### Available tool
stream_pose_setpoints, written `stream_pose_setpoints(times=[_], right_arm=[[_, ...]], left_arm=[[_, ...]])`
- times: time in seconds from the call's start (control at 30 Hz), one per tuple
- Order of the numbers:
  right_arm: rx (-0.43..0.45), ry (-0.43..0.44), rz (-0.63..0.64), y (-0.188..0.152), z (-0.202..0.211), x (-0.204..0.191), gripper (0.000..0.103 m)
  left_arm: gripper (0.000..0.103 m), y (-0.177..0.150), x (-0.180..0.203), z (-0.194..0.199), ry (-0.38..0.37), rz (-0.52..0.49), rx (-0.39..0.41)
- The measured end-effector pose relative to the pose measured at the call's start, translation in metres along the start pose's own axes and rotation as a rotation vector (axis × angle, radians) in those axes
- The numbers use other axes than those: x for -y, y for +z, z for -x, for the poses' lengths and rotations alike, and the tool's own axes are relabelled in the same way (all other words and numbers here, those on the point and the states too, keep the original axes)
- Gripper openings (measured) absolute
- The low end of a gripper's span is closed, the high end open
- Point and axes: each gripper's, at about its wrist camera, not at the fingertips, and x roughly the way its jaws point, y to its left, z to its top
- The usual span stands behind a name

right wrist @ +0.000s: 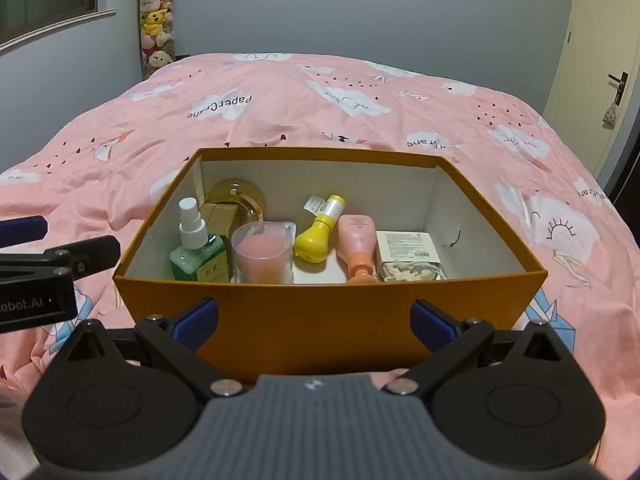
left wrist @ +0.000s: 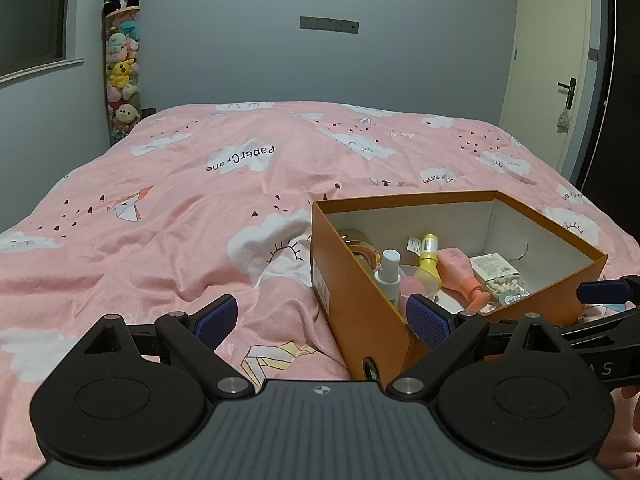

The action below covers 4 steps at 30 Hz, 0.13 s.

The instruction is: Organize rigid objects

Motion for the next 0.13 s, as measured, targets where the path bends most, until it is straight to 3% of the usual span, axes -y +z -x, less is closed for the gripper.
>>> stream_pose_setpoints(times=[0.13], right_arm=[[0.000, 0.000, 0.001, 0.0002, -0.0003, 0.0001, 0.100]], left_arm=[[0.103, -0.0003, -0.0008, 0.0005, 0.005, 0.003, -0.002]])
